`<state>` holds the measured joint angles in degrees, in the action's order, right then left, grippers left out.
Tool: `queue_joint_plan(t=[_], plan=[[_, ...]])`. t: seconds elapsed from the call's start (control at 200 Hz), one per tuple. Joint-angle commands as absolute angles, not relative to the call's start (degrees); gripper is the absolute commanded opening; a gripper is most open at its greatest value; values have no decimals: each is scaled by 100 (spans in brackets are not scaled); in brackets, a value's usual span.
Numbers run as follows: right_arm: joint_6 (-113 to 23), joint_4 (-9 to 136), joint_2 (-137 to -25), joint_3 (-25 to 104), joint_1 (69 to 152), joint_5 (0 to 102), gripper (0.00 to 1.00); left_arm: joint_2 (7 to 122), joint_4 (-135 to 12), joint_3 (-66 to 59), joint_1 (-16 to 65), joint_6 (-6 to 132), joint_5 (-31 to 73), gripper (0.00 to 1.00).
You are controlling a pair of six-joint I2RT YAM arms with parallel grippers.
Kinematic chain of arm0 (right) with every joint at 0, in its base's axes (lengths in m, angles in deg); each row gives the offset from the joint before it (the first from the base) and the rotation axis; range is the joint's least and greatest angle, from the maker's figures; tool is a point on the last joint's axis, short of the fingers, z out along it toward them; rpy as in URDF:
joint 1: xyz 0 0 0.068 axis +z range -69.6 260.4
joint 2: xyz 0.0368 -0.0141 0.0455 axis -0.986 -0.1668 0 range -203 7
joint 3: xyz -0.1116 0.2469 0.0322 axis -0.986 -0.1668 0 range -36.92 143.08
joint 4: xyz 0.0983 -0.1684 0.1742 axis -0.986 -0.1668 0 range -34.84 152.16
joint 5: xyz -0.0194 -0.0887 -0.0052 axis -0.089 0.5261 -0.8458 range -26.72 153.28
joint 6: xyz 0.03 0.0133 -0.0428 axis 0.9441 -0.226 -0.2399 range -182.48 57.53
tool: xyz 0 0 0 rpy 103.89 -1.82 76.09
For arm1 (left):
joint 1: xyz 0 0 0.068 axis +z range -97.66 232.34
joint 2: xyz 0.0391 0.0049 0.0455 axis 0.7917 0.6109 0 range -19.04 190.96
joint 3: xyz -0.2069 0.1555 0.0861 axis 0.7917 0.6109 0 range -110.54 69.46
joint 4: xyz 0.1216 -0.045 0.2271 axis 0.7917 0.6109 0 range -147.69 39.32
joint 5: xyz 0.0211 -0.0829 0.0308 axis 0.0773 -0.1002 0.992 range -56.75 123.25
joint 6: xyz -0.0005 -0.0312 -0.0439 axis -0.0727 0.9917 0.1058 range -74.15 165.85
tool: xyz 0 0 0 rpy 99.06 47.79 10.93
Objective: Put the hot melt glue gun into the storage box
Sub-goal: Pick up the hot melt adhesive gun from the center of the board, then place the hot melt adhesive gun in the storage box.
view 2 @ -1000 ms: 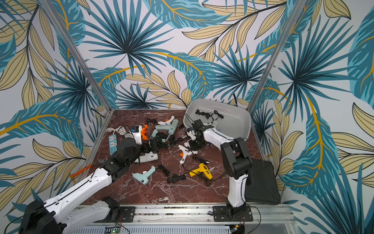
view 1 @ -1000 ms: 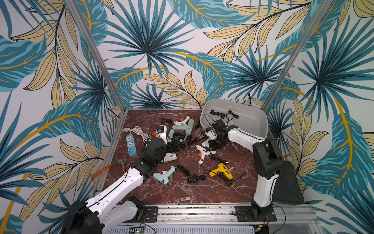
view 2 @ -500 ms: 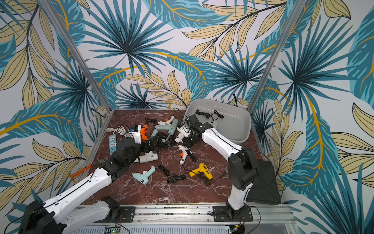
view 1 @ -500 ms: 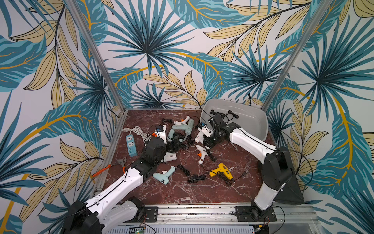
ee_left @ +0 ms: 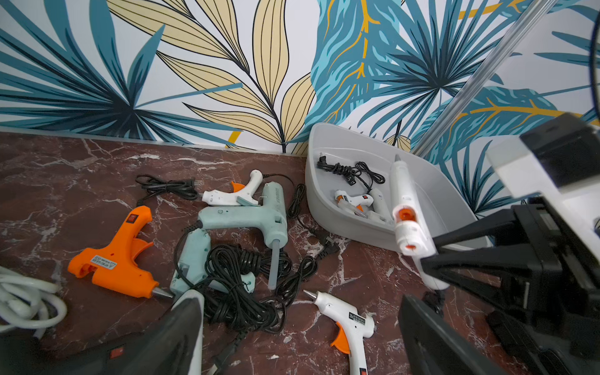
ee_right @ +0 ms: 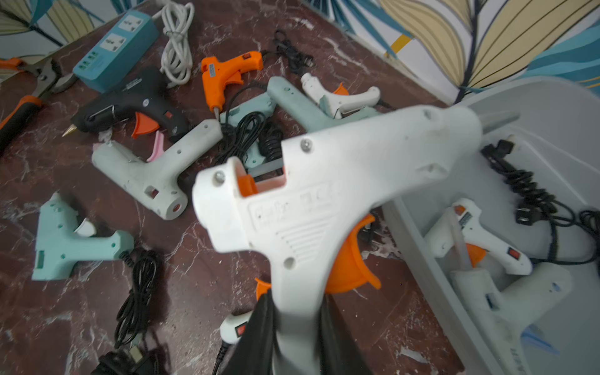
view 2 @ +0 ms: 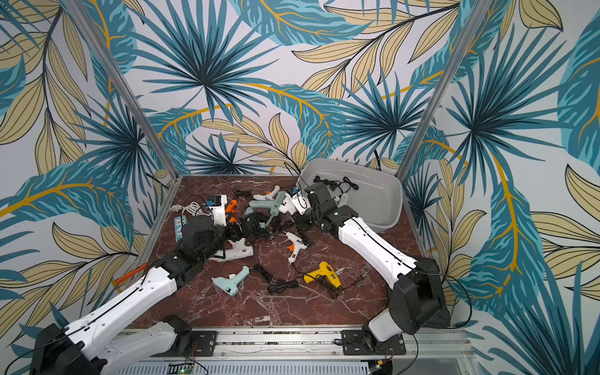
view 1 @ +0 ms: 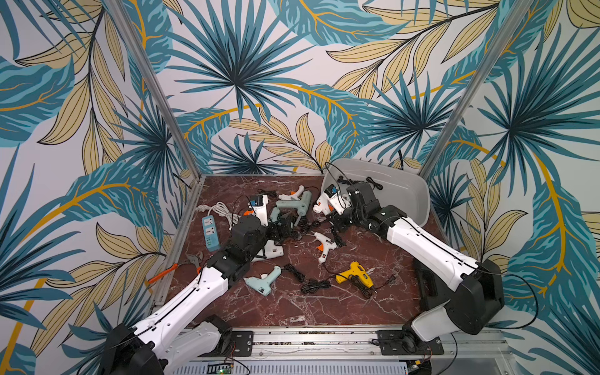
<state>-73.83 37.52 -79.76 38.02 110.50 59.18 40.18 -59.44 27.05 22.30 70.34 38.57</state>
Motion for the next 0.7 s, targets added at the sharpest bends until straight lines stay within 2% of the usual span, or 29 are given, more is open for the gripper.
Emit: queue_joint_plan(t=[0.0,0.326,0.501,0.696], plan=[[-7022,4132,-7788,4058,11046,6896,0,3941,-5959,2608,2272,7090,3771,100],[-6119,3507,-8653,5811,10532,8905,0,3981,-6004,2665,2282,7126,3745,100],[-5557,2931,-9414,6804,9860,9035,0,3923,-6013,2727,2296,7134,3731,100],[-5089,2593,-10145,7386,9084,8649,0,3837,-5962,2795,2307,7134,3729,100]])
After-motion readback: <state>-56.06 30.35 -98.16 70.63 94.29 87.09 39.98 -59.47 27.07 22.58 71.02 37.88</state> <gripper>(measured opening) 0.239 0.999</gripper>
